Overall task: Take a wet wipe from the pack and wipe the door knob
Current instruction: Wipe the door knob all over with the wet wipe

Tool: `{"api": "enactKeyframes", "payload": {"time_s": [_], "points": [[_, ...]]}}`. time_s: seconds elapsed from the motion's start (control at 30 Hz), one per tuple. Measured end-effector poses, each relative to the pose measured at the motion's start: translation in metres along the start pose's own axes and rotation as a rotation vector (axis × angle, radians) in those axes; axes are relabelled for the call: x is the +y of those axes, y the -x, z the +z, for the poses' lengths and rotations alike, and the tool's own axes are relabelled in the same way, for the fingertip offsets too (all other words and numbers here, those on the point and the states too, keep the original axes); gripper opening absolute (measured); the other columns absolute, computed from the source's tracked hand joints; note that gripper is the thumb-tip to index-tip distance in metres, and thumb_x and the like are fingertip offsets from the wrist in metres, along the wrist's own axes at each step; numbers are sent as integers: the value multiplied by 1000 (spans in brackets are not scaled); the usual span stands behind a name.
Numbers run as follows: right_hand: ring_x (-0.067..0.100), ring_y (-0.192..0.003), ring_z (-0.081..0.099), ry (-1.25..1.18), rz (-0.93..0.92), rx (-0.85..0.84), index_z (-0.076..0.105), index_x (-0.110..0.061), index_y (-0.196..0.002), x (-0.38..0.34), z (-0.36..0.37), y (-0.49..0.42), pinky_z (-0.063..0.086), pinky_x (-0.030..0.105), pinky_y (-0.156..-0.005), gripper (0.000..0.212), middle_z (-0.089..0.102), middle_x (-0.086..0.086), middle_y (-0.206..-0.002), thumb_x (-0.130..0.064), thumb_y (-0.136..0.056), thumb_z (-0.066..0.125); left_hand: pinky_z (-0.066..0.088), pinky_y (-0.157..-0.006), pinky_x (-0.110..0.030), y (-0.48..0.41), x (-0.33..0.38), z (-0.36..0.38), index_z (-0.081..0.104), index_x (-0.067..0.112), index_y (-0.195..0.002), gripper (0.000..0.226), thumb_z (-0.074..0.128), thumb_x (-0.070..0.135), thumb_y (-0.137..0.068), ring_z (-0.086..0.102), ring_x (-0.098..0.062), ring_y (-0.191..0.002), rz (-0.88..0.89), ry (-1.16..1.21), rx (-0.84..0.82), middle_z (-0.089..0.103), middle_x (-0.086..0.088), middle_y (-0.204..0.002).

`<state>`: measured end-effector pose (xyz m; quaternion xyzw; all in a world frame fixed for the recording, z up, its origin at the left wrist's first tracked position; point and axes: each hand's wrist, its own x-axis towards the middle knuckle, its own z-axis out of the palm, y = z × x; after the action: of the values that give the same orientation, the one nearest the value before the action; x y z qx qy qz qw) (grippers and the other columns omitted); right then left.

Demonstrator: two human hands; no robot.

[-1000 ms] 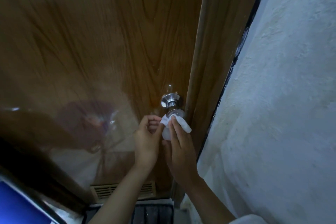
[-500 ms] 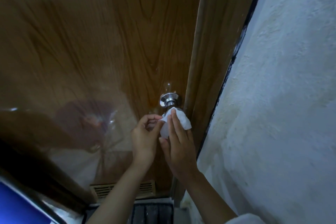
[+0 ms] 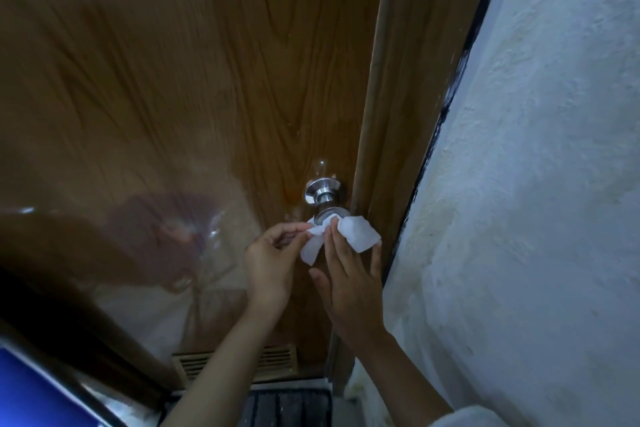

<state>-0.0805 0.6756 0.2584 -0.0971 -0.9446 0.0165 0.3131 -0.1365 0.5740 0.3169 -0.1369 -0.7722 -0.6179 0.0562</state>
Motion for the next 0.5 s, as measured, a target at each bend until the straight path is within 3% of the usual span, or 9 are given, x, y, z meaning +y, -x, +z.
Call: {"api": "enactKeyframes", "payload": {"time_s": [0.13, 0.5], "points": [[23, -131, 44, -84, 49, 55, 37, -14, -138, -8, 0, 1, 10, 46, -114, 55, 50, 4, -140, -48, -96, 27, 41, -59, 4, 2, 1, 0, 71, 16, -89, 11, 67, 9, -82, 54, 26, -71, 1, -33, 3, 60, 25, -75], [12, -133, 38, -219, 56, 178, 40, -19, -136, -16, 0, -2, 26, 38, -106, 46, 51, -1, -139, -40, -95, 40, 42, -58, 1, 2, 0, -2, 71, 19, -83, 11, 69, 9, -80, 59, 18, -70, -19, 38, 23, 65, 19, -75]]}}
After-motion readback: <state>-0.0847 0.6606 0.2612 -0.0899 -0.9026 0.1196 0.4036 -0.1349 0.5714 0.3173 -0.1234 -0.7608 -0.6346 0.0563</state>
